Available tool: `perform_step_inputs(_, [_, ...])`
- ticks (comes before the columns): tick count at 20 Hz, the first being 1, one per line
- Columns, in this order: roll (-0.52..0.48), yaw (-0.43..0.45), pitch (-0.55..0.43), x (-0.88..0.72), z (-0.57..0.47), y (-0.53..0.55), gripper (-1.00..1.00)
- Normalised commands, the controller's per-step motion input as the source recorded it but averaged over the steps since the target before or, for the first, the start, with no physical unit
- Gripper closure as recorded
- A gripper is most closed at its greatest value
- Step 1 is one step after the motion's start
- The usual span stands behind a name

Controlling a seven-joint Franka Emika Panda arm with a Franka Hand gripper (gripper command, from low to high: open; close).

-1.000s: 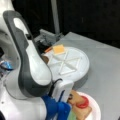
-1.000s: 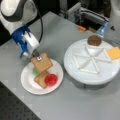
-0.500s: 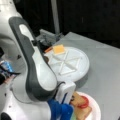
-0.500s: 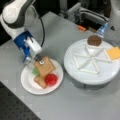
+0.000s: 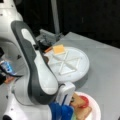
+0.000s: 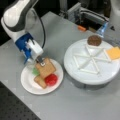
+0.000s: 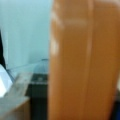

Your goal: Ingredient selection for cheeseburger or sandwich

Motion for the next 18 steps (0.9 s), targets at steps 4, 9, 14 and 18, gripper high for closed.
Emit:
perform_step_inputs(4, [0.042, 0.156, -0.074, 0.19, -0.14, -0.12, 1.00])
perform_step_inputs(9, [0.056, 0.160, -0.083, 0.22, -0.12, -0.12, 1.00])
perform_step_inputs(14, [0.074, 0.167, -0.093, 0.28, -0.08, -0.14, 1.00])
perform_step_inputs(18, [0.099, 0.166, -0.077, 0.31, -0.07, -0.13, 1.00])
